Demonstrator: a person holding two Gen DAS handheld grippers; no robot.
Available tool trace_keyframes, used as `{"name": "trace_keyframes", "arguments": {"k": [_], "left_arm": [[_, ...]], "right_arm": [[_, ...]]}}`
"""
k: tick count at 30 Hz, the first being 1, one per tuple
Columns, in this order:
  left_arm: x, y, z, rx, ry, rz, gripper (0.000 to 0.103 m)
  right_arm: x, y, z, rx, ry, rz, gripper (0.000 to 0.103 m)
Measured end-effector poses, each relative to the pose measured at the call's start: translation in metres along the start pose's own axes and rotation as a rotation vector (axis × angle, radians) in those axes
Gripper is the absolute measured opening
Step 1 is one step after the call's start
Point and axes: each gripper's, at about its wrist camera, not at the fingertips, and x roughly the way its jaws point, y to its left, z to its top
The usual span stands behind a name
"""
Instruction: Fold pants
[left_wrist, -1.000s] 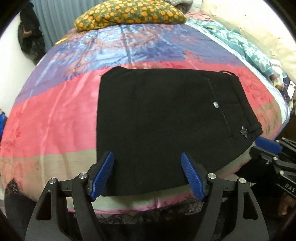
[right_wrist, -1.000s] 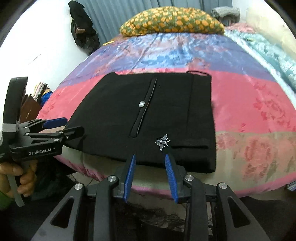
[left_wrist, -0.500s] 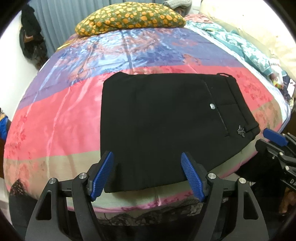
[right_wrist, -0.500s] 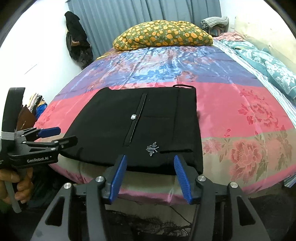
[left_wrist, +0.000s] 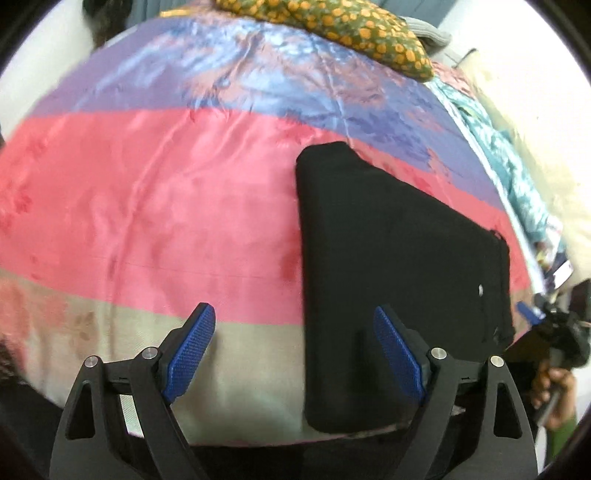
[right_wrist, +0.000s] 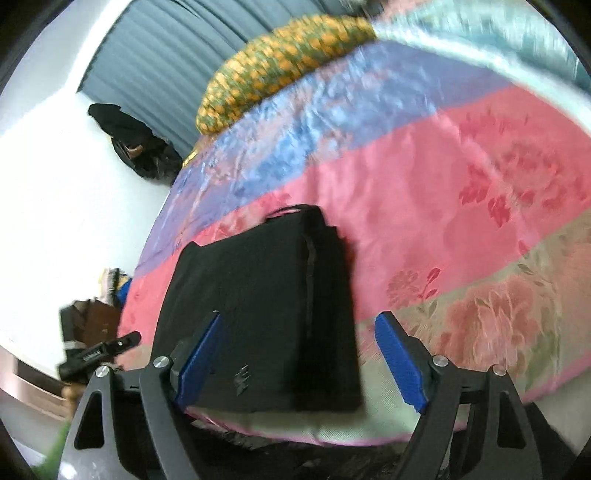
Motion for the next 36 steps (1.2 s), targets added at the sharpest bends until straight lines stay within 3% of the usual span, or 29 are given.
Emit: {"name": "trace_keyframes", "arguments": {"k": [4,8,9,10,11,13,15,19,22,29,30,31,32,33,34,35,36], "left_arm": [[0.023,-0.005,-0.002,0.007,0.059,-0.118,0.088],[0.048,-0.021,-0.006,0.045,0.102,-0.153,0.091],[0.050,-0.028,-0.007,0.052,0.092,-0.154,0.086],[0.051,-0.036,-0.008,0.067,0.099,-0.179,0.058],[0.051,-0.044,-0.008,0.084,0.099,-0.153,0.055],[0.043,-0.056,-0.006,0.123,0.069,-0.120,0.029],[0.028,-0.061,-0.003,0.144,0.044,-0.123,0.024],[0.000,-0.068,0.017,0.173,-0.028,-0.157,0.023],[-0.016,-0.068,0.051,0.171,-0.089,-0.165,0.023],[-0.004,-0.057,0.140,0.141,-0.209,-0.106,0.026],[0.006,-0.054,0.144,0.141,-0.205,-0.077,0.036],[0.022,-0.050,0.148,0.143,-0.190,-0.022,0.052],[0.043,-0.044,0.149,0.137,-0.159,0.082,0.062],[0.059,-0.036,0.146,0.130,-0.130,0.172,0.066],[0.069,-0.027,0.138,0.127,-0.102,0.239,0.062],[0.074,-0.019,0.130,0.124,-0.084,0.267,0.060],[0.066,-0.008,0.113,0.111,-0.109,0.243,0.060]], "right_arm": [[0.037,-0.017,0.010,0.035,0.156,0.080,0.083],[0.073,-0.014,0.005,0.009,0.282,0.117,0.086],[0.076,-0.011,0.005,-0.010,0.283,0.117,0.084],[0.078,-0.009,0.005,-0.021,0.291,0.140,0.070],[0.082,-0.007,0.004,-0.020,0.310,0.151,0.062],[0.081,-0.005,0.003,-0.024,0.305,0.163,0.045],[0.071,0.002,0.005,-0.029,0.273,0.192,0.038],[0.051,0.023,0.014,-0.042,0.220,0.256,0.033],[0.047,0.054,0.038,-0.092,0.187,0.301,0.033],[0.088,0.097,0.135,-0.185,0.090,0.275,0.033],[0.100,0.095,0.146,-0.190,0.075,0.247,0.035],[0.115,0.089,0.153,-0.181,0.080,0.207,0.042],[0.130,0.080,0.159,-0.161,0.106,0.151,0.046],[0.138,0.076,0.160,-0.146,0.124,0.098,0.051],[0.148,0.062,0.159,-0.122,0.147,0.006,0.051],[0.152,0.046,0.155,-0.093,0.162,-0.071,0.051],[0.146,0.029,0.149,-0.063,0.154,-0.111,0.051]]}}
